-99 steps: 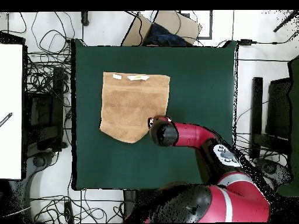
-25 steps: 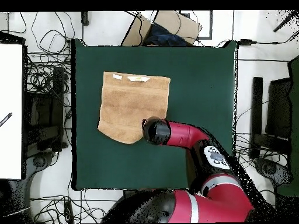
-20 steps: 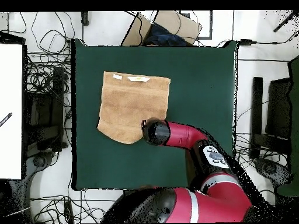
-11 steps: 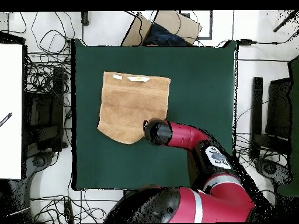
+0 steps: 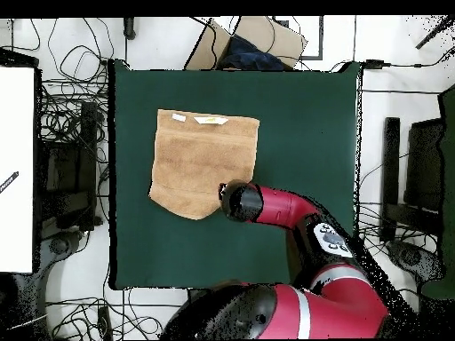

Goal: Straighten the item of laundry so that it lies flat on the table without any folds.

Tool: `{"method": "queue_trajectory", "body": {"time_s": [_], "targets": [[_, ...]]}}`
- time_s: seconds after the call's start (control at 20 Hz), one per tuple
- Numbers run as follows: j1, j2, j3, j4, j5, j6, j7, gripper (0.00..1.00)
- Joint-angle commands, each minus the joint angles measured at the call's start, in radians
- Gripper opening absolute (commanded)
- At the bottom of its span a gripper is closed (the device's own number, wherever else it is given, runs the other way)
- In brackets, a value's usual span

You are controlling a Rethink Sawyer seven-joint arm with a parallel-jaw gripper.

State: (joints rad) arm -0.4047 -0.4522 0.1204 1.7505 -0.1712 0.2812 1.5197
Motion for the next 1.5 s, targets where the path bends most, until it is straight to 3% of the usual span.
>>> {"method": "queue_trajectory", "body": {"time_s": [0.05,0.3,0.5,0.75,1.05,1.5], "targets": [[0.003,0.021,0.042,0.066,-0.033,-0.080,0.140,0.00],[0.006,0.004,0.040,0.076,-0.016,-0.053,0.147,0.00],[0.043,-0.124,0.024,0.107,0.025,0.086,0.153,0.00],[0.072,-0.171,0.065,0.084,0.086,0.178,0.170,0.00],[0.172,-0.248,0.026,0.043,0.151,0.301,0.229,0.00],[0.194,-0.289,0.015,0.037,0.216,0.328,0.216,0.00]]}}
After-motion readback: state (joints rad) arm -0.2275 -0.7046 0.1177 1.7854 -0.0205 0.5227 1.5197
